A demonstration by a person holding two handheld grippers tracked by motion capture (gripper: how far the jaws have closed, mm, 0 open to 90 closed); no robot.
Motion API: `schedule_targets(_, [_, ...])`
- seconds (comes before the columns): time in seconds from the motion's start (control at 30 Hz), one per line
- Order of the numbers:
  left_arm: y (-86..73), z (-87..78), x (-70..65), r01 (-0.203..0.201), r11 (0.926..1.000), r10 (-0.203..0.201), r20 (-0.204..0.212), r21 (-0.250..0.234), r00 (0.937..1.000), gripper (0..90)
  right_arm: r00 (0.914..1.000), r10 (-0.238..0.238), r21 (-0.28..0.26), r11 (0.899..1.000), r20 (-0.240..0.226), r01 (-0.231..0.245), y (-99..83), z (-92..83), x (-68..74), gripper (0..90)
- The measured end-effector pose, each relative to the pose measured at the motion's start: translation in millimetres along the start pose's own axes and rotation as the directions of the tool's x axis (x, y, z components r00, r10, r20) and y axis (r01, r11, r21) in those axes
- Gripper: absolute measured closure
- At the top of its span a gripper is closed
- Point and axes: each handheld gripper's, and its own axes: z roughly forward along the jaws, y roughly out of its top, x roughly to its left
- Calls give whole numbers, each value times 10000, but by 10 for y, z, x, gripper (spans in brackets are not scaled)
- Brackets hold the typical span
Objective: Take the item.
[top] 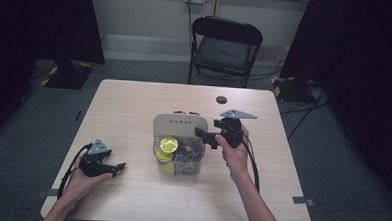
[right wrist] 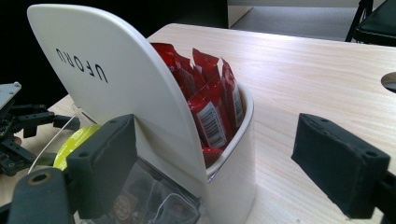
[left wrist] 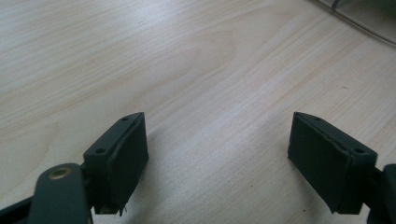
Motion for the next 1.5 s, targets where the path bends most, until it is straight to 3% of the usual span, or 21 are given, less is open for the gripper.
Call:
schedule_targets(0.23, [18,-5,-20,155,9998,-151,292,-116,9995,224,10000,-47,-4,10000,-60,47,37,-2,5,133])
schedule_targets(0.37, [54,-45,-33,486,9980,-463,553,-412,9974,235,10000,6,-35,10000,-84,-6,40,9,14,135])
schedule_targets(0.57, [146,-99,-103,588,9956,-519,929,-731,9943,246,10000,-51,-77,10000,62,52,26,-12,27,142])
schedule_targets(0.8, [271,-162,-205,547,9906,-364,1441,-1252,9889,250,10000,-8,-190,9998,83,9,18,-40,-5,141])
schedule_targets(0.93, [322,-182,-262,359,9925,-196,1373,-1171,9903,270,10000,2,-192,9998,1,-2,11,-30,-9,139])
schedule_targets(1.1, [447,-242,-331,370,9860,-94,1670,-1626,9859,287,10000,0,-168,9999,18,1,11,-13,8,139])
schedule_targets(1.23, [491,-262,-360,238,9868,41,1715,-1602,9852,295,10000,-46,-169,9998,3,46,17,-14,5,139])
schedule_targets(1.43, [641,-334,-423,341,9799,26,1831,-1968,9831,314,10000,-46,-131,9999,-5,46,20,-6,7,136])
schedule_targets(1.47, [709,-354,-459,83,9775,306,1807,-2108,9831,314,10000,-82,-133,9999,-26,82,21,3,11,136])
schedule_targets(1.5, [709,-354,-459,83,9775,306,1807,-2108,9831,313,10000,-82,-133,9999,-26,82,21,3,11,136])
